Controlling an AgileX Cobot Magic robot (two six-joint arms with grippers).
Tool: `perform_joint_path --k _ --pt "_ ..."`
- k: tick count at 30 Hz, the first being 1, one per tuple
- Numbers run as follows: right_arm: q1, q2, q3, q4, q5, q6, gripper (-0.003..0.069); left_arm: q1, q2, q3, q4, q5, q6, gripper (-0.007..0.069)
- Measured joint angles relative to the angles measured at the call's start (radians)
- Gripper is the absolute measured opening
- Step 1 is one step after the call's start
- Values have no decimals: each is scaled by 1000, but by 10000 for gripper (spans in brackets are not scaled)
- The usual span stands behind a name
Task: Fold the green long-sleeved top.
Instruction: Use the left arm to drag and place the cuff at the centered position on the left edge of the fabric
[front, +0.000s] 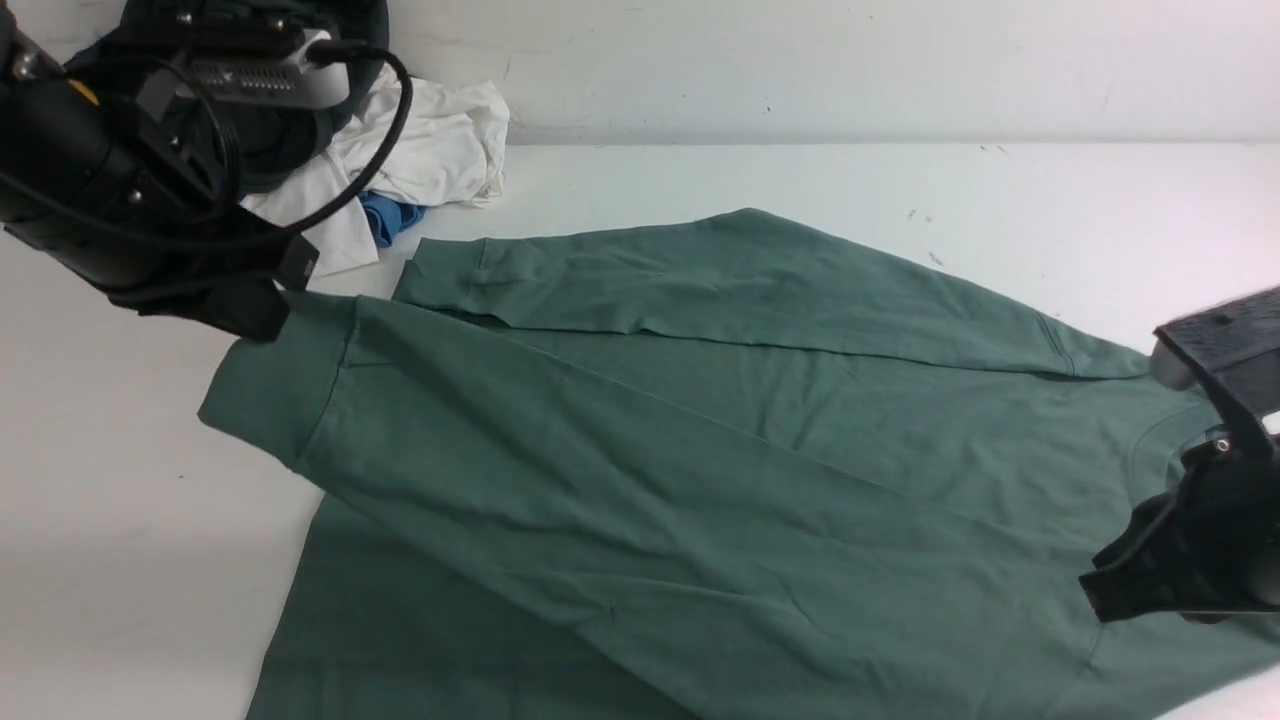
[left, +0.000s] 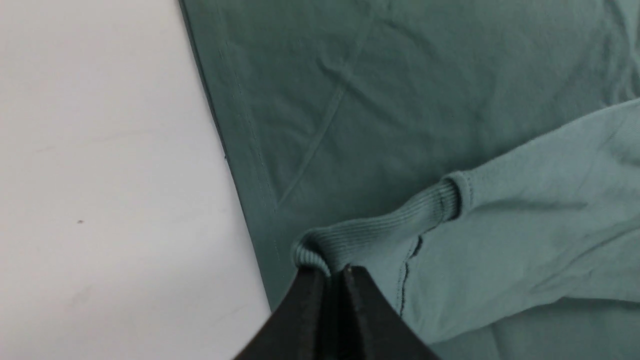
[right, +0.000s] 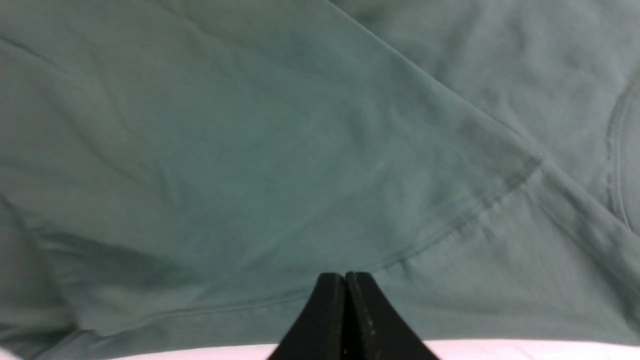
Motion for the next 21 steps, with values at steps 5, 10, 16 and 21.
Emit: perform_joint_path --k 5,10,16,21 --pt "-35 64 0 -1 -23 6 11 0 74 -67 1 6 2 13" --pt "-35 71 -2 0 -34 7 19 0 171 -115 16 -5 21 13" --pt "-35 72 -7 -1 -34 7 23 0 303 -178 109 -24 -5 13" --pt "-35 72 -7 -1 -34 7 28 0 381 -182 159 -27 -43 15"
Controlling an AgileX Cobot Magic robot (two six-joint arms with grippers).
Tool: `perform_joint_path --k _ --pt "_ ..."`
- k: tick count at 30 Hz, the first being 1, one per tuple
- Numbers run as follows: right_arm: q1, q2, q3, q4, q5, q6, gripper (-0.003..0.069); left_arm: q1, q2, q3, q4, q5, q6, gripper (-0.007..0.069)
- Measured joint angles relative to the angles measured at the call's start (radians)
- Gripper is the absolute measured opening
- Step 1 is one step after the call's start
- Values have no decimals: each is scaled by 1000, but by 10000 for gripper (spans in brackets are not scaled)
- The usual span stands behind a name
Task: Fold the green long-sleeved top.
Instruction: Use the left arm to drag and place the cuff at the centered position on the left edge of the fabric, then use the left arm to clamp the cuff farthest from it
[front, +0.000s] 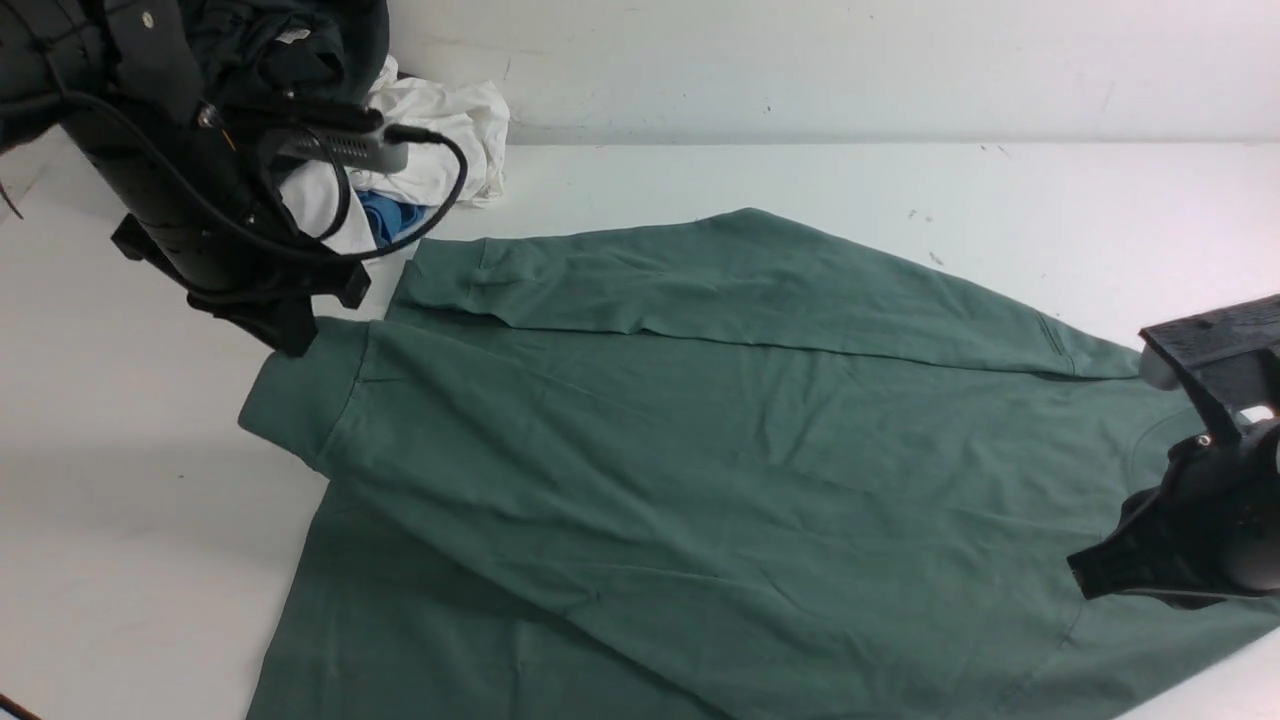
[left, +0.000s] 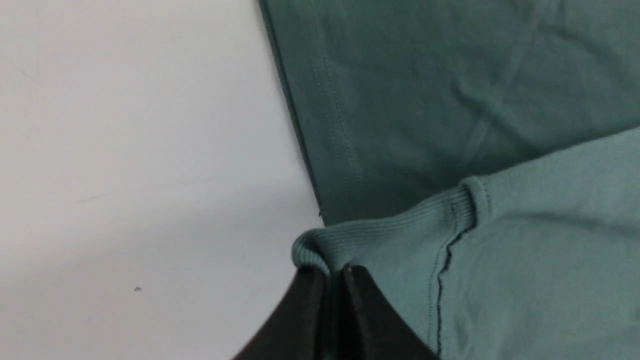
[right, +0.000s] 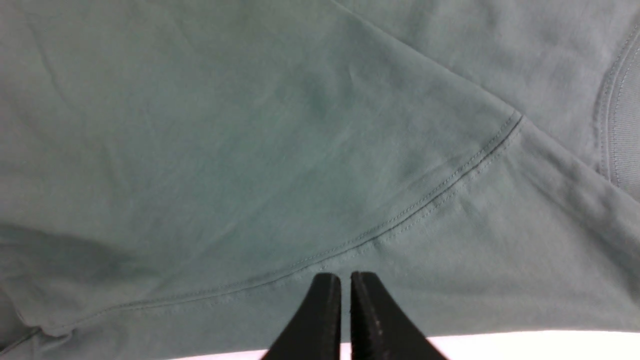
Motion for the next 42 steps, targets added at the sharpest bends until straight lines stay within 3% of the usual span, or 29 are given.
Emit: perform_joint_path --k 4,8,10,15,27,36,42 --pt "0 0 0 0 0 0 32 0 66 0 9 -47 -9 62" --pt "0 0 -2 0 0 0 38 0 97 -3 9 -89 -16 167" --pt "0 1 -24 0 10 0 49 0 114 -32 9 -134 -64 306" --pt "0 1 -123 0 -17 0 61 0 169 -148 9 -192 -146 447" --pt "0 125 -293 0 -5 0 63 0 498 -532 -61 -237 -186 468" --pt "0 191 -293 0 17 0 63 0 620 -625 -72 -260 -186 468" --pt "0 192 -294 0 17 0 63 -1 622 -630 -88 -282 -186 389"
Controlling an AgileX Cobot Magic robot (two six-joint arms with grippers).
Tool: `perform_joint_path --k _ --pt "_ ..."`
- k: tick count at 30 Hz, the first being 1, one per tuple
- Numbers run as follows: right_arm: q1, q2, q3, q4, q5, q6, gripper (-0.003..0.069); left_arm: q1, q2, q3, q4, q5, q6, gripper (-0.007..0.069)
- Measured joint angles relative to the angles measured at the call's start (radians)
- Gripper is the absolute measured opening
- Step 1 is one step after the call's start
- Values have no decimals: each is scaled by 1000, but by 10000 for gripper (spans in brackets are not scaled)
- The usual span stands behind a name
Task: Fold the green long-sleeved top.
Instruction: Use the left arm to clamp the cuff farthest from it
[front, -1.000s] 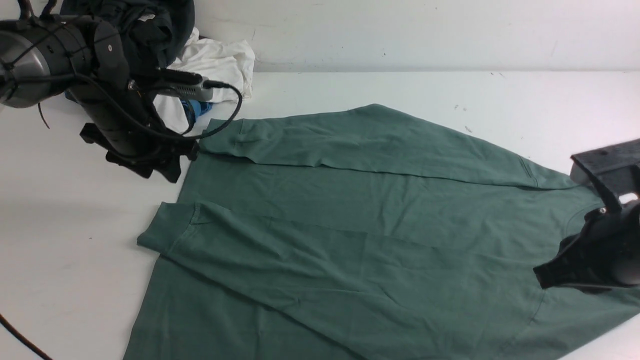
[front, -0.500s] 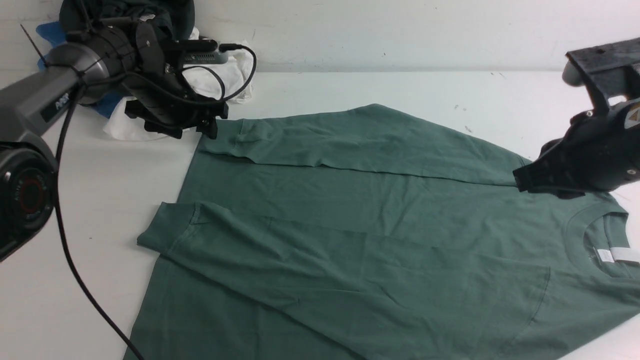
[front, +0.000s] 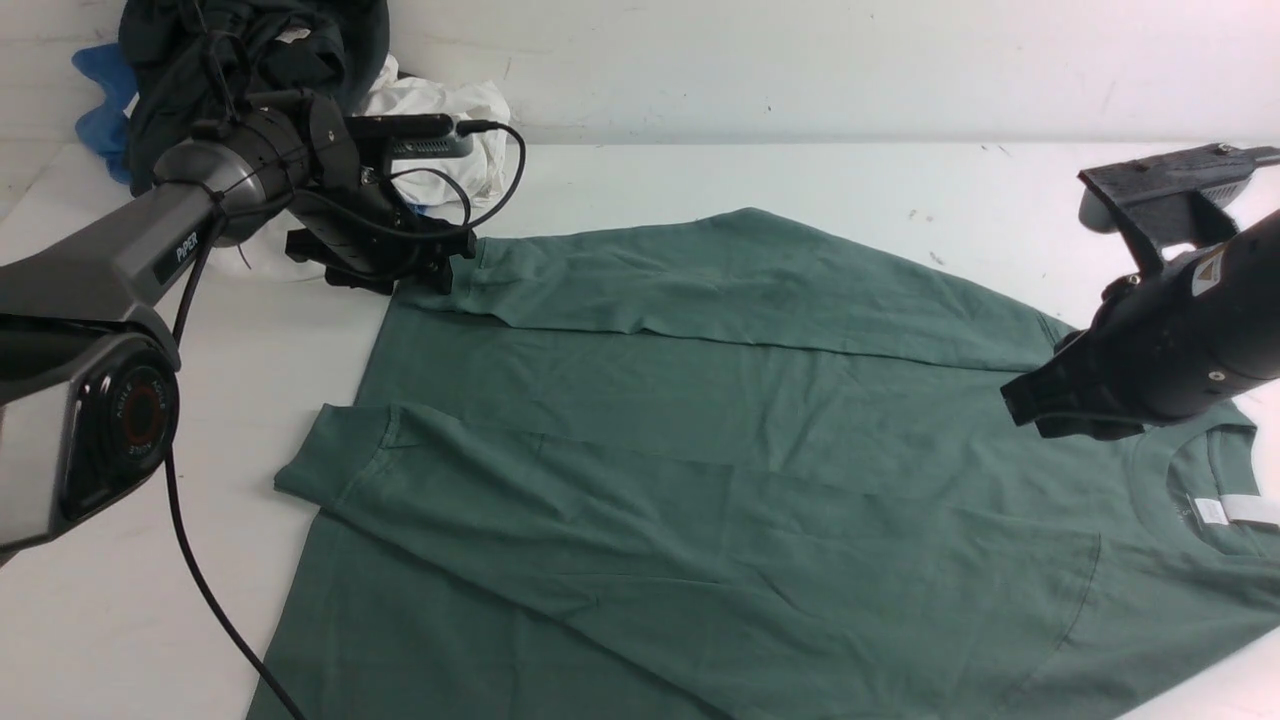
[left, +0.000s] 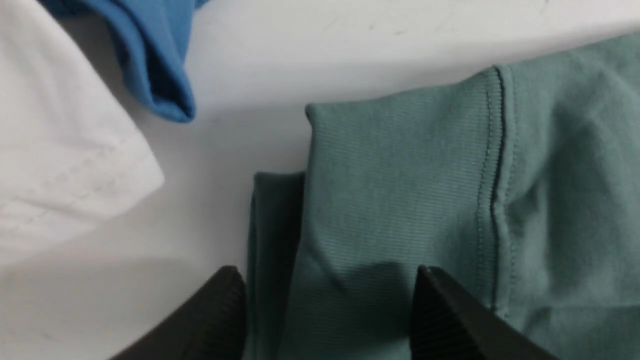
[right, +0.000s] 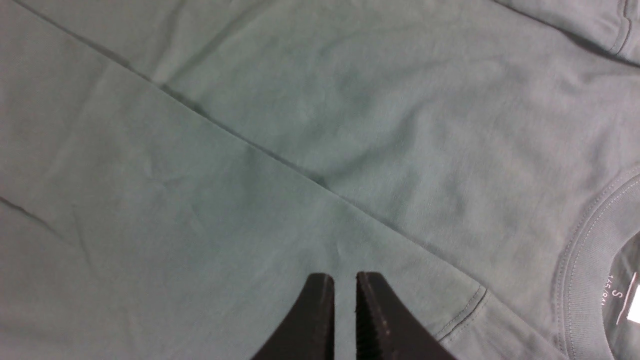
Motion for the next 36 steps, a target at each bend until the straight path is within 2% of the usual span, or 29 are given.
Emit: perform_joint_path --k 7,13,20,31,35,36 --pt "0 0 0 0 0 0 63 0 0 0 -2 31 20 286" --pt "0 0 0 0 0 0 63 0 -3 -3 -2 58 46 290" --pt "0 0 0 0 0 0 63 0 -10 -3 -3 76 46 332" --pt "0 0 0 0 0 0 63 -16 -23 -3 1 77 55 332" --pt "0 12 0 0 0 0 63 -22 -26 -3 1 70 55 313" --pt "0 20 0 0 0 0 63 -23 -26 -3 2 69 55 266"
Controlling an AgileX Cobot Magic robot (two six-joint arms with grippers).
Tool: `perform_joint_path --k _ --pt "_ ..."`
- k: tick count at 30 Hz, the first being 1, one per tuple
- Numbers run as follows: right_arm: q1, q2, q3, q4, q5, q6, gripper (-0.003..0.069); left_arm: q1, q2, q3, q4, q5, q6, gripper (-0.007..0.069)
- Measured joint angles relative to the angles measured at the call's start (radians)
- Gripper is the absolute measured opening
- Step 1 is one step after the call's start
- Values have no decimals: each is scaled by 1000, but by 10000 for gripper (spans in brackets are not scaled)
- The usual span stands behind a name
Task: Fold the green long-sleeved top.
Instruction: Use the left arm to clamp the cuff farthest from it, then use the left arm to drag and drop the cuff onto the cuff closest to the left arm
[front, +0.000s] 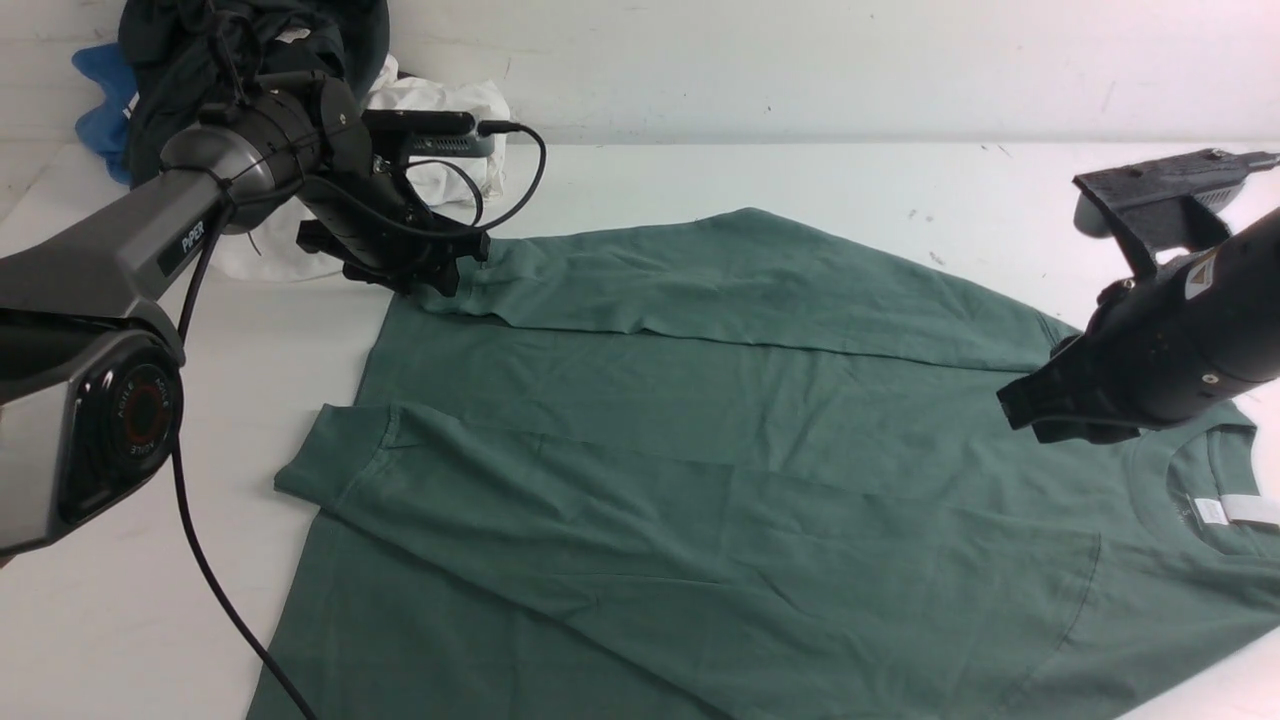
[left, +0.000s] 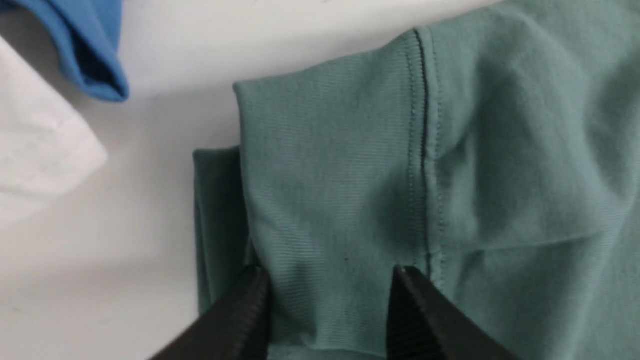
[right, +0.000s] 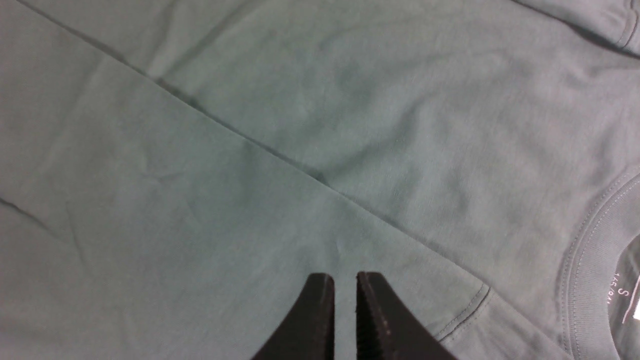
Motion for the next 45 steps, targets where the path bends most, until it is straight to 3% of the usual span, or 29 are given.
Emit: perform_joint_path --k 5,8,17,31,39,45 --pt "0 17 -1 0 0 0 63 -1 0 0 16 0 0 75" --pt "0 24 -1 0 0 0 63 -1 0 0 20 0 0 11" --pt "0 28 -1 0 -7 0 63 -2 -62 0 22 49 9 2" --pt "0 -111 -6 0 28 -1 63 -13 -393 39 -37 353 35 2" --pt "0 -309 -6 27 101 -1 63 -13 -682 426 -30 348 34 2" --pt "0 -423 -5 114 151 -45 63 -13 -893 791 -26 209 34 2"
